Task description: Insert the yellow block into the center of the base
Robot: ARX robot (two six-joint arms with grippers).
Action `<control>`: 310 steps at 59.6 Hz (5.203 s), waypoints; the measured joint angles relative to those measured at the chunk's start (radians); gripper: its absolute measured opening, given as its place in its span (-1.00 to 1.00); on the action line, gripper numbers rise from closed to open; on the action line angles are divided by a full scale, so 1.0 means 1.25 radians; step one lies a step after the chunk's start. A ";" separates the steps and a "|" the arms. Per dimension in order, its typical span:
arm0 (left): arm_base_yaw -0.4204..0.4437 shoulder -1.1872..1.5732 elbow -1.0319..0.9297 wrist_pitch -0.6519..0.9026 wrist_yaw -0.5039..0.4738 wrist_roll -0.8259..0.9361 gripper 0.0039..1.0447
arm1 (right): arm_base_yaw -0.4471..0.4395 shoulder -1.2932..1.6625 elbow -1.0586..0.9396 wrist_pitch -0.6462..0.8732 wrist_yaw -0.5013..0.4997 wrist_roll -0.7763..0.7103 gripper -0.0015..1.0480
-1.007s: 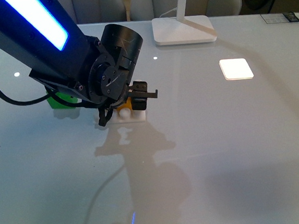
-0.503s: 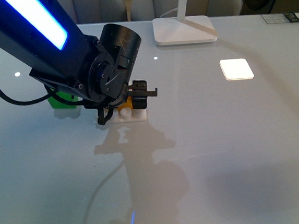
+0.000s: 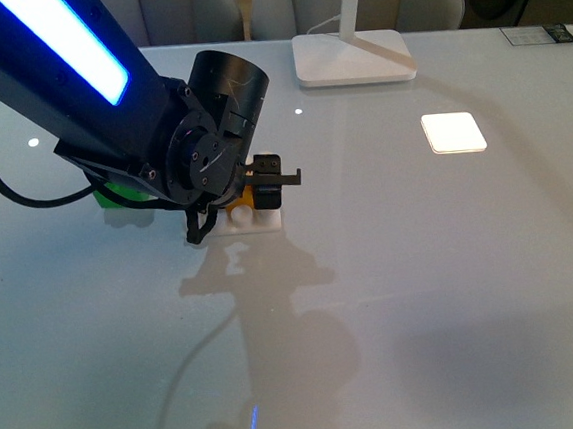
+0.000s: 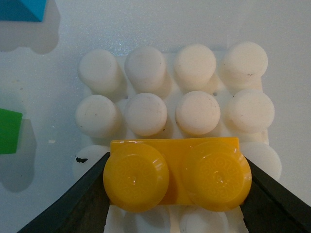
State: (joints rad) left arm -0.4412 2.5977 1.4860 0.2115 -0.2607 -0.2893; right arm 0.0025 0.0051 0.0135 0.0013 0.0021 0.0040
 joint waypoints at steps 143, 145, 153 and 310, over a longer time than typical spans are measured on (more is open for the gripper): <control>0.239 -0.836 -1.024 0.901 0.098 0.214 -0.64 | 0.000 -0.001 0.000 0.000 0.000 0.000 0.83; 0.246 -0.862 -1.043 0.886 0.105 0.216 -0.78 | 0.000 -0.001 0.000 0.000 0.000 0.000 0.83; 0.265 -0.961 -1.089 0.833 0.125 0.220 -0.95 | 0.000 -0.001 0.000 0.000 0.000 0.000 0.83; 0.349 -2.073 -1.179 -0.168 0.209 0.223 0.32 | 0.000 -0.001 0.000 0.000 0.000 0.000 0.83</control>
State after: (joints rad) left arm -0.0044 0.0063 0.0128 0.0013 0.0002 -0.0109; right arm 0.0025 0.0044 0.0135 0.0013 0.0017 0.0040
